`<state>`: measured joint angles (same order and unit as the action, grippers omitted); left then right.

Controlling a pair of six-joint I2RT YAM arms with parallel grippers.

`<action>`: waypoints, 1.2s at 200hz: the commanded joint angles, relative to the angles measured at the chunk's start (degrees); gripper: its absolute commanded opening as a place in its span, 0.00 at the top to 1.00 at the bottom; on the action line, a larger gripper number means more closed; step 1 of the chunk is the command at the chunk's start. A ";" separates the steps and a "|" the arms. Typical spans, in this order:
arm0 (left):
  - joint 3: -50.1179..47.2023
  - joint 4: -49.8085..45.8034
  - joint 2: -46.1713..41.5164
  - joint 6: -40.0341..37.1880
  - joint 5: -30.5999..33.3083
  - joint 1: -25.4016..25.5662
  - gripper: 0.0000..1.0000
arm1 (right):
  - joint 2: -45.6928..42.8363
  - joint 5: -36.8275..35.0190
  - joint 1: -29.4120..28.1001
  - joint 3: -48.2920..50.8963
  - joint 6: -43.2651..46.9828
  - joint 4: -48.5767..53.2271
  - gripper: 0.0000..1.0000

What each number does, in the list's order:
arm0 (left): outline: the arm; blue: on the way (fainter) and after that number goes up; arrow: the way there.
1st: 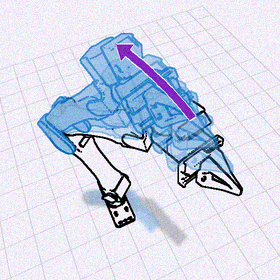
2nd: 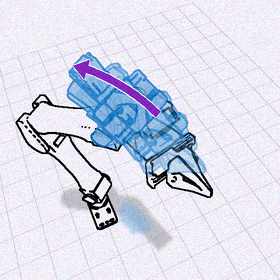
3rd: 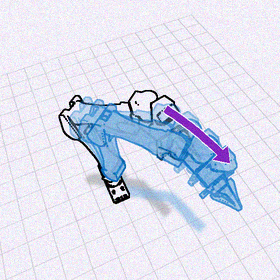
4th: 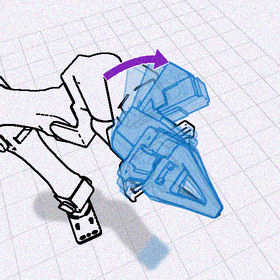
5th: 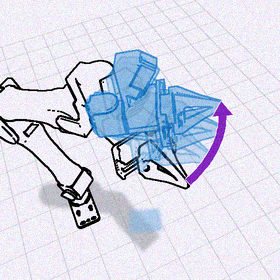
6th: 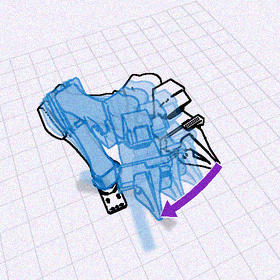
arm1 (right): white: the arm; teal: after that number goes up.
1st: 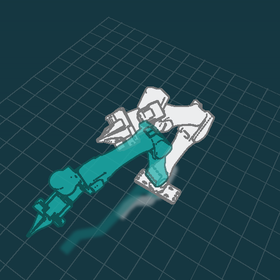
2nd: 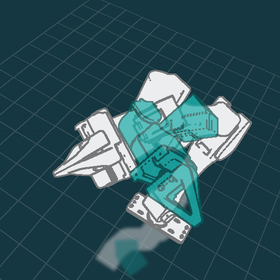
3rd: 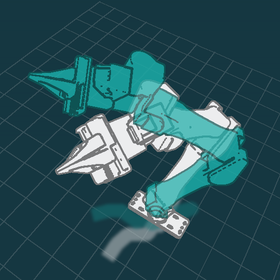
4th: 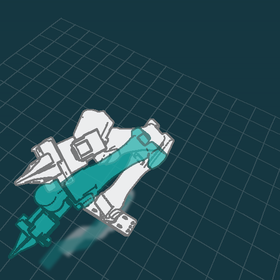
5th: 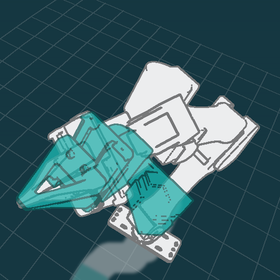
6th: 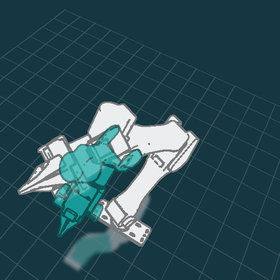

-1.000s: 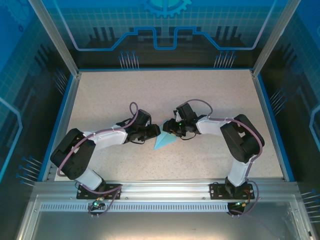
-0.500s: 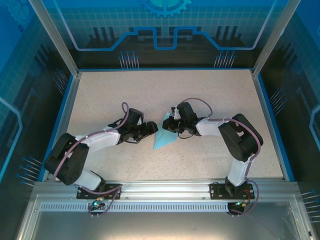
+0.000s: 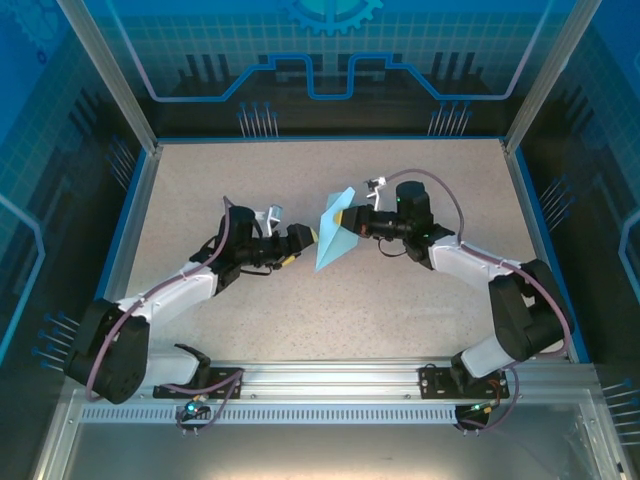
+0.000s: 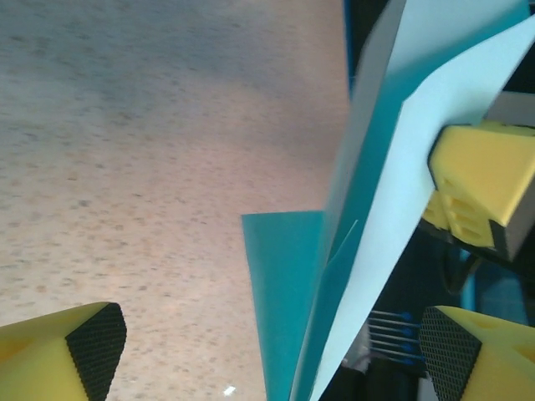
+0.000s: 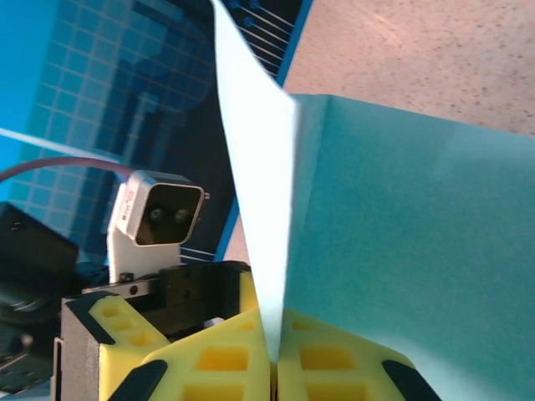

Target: Fold a paper plane with a square sheet of paper (pick it up from the middle)

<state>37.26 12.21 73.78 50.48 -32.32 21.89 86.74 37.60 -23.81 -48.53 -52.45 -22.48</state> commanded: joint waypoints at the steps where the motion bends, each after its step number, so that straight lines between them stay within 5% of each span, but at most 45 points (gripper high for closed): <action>1: -1.21 9.81 -0.03 4.97 -7.98 -0.39 0.06 | -1.22 6.19 0.44 -1.47 -2.50 -2.67 0.95; 97: -1.14 25.39 3.77 10.63 -13.79 0.26 0.46 | 1.66 11.60 -0.35 -3.54 -9.93 -10.02 0.93; 188: -3.45 33.83 5.24 13.12 -8.67 0.41 0.96 | 2.37 11.30 0.54 -3.58 -6.41 -3.97 0.89; 225: -2.27 18.95 2.27 5.10 -4.68 0.42 1.00 | -2.92 5.15 2.64 -3.29 2.42 10.13 0.65; 240: -0.19 5.74 0.18 -1.06 -0.74 0.43 1.00 | -5.96 -0.21 3.24 -3.50 7.21 17.95 0.53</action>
<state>34.57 35.44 77.65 59.42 -39.24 22.24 86.63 44.56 -22.24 -51.00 -54.43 -18.39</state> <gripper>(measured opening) 0.029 0.389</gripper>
